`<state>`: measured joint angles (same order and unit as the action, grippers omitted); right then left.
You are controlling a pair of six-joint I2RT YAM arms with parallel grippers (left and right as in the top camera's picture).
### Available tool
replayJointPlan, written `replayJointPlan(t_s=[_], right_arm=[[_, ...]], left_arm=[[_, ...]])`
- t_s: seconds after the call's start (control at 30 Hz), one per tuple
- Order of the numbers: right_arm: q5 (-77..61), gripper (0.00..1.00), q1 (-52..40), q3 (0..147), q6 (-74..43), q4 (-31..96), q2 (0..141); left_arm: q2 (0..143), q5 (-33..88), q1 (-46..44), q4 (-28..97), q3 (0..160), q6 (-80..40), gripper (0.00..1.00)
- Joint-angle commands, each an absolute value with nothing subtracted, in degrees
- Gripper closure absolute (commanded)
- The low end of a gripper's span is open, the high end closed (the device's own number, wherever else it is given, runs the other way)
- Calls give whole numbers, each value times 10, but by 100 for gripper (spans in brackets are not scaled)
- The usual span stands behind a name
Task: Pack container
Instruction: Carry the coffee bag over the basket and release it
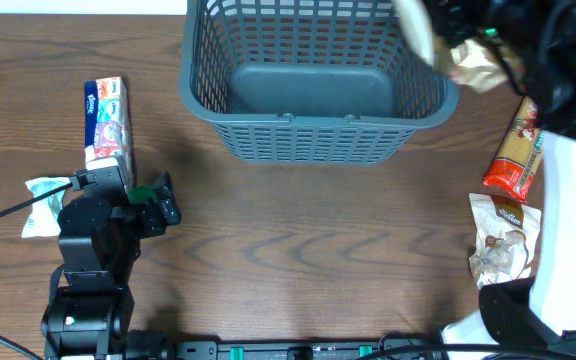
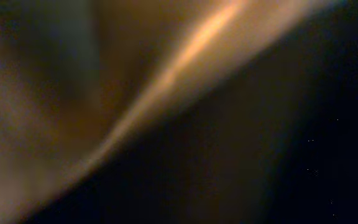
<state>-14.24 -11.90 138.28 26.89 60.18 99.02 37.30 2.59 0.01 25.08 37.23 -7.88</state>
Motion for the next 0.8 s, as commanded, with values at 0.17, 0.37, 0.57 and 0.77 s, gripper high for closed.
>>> replayJointPlan(t_s=[0.17, 0.37, 0.57, 0.77], right_arm=[[-206, 99, -174, 1400, 478, 621, 1084], [-244, 99, -183, 1399, 516, 637, 1204], [-244, 99, -184, 1399, 552, 685, 1311], [-244, 99, -185, 1399, 554, 716, 1363]], left_arm=[[373, 20, 3, 248, 383, -78, 2], [373, 20, 3, 248, 383, -79, 2], [373, 20, 3, 248, 383, -79, 2], [373, 20, 3, 248, 383, -78, 2]])
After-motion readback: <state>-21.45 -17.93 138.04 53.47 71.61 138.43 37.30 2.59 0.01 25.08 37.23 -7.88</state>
